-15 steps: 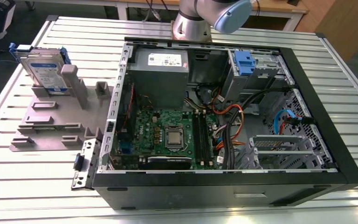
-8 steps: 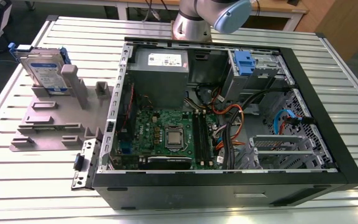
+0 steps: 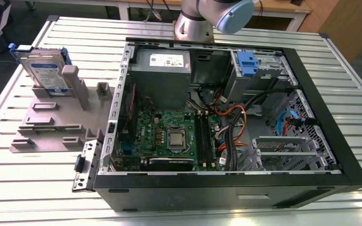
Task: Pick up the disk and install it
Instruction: 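Reach for the disk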
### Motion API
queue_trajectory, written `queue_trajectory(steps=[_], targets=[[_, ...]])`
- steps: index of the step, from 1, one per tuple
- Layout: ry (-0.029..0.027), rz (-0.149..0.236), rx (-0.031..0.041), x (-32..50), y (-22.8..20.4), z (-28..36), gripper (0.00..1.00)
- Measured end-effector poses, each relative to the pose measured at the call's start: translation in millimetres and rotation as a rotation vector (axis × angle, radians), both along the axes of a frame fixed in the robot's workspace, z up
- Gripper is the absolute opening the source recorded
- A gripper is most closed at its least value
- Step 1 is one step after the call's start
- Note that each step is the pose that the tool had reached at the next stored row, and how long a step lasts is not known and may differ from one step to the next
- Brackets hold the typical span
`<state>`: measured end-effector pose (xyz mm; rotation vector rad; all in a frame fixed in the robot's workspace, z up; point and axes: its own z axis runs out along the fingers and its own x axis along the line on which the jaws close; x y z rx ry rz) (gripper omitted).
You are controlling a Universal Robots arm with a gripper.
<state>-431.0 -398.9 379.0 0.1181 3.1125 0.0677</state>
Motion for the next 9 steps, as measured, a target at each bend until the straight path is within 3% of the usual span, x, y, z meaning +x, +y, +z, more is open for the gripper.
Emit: queue_trajectory(steps=[9], targets=[[0.0,0.0,0.0,-4.1,0.0,0.0,0.11]])
